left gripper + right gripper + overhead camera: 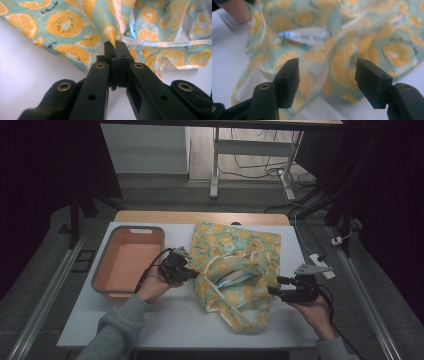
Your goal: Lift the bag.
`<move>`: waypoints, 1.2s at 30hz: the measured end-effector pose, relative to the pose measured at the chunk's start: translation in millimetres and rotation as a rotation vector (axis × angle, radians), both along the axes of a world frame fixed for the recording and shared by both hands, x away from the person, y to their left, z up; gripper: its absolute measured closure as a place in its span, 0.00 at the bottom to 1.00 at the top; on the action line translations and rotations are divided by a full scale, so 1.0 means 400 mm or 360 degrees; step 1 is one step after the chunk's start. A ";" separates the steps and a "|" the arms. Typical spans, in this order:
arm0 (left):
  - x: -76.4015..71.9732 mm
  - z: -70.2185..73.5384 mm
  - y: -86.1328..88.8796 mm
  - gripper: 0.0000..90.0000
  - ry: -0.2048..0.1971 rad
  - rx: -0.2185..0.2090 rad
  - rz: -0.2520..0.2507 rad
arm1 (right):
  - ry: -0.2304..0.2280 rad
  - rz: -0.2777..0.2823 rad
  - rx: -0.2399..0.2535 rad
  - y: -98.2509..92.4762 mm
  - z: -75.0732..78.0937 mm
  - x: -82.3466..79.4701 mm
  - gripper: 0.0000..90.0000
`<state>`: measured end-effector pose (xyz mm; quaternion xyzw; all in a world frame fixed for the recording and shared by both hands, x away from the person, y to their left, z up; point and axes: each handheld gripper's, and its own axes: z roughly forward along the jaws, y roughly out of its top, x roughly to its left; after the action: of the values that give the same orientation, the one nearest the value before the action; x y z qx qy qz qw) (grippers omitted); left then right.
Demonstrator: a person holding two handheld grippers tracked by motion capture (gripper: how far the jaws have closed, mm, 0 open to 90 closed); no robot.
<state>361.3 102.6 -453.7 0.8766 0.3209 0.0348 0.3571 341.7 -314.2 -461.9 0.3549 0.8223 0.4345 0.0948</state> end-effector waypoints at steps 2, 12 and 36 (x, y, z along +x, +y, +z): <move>0.000 0.002 0.004 0.98 0.0000 -0.0012 -0.0006 | 0.0020 -0.0014 -0.0012 -0.004 -0.022 0.009 0.40; -0.008 0.010 0.018 0.98 -0.0013 -0.0044 -0.0003 | 0.0063 0.0142 -0.0184 0.063 -0.087 0.039 0.99; -0.124 0.197 0.134 0.99 -0.0335 -0.0394 -0.0003 | -0.0486 0.0093 0.0192 0.049 0.197 -0.070 0.99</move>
<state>311.6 156.1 -374.9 0.8177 0.2825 0.0864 0.4940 313.6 -294.6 -383.1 0.2658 0.7806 0.5347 0.1845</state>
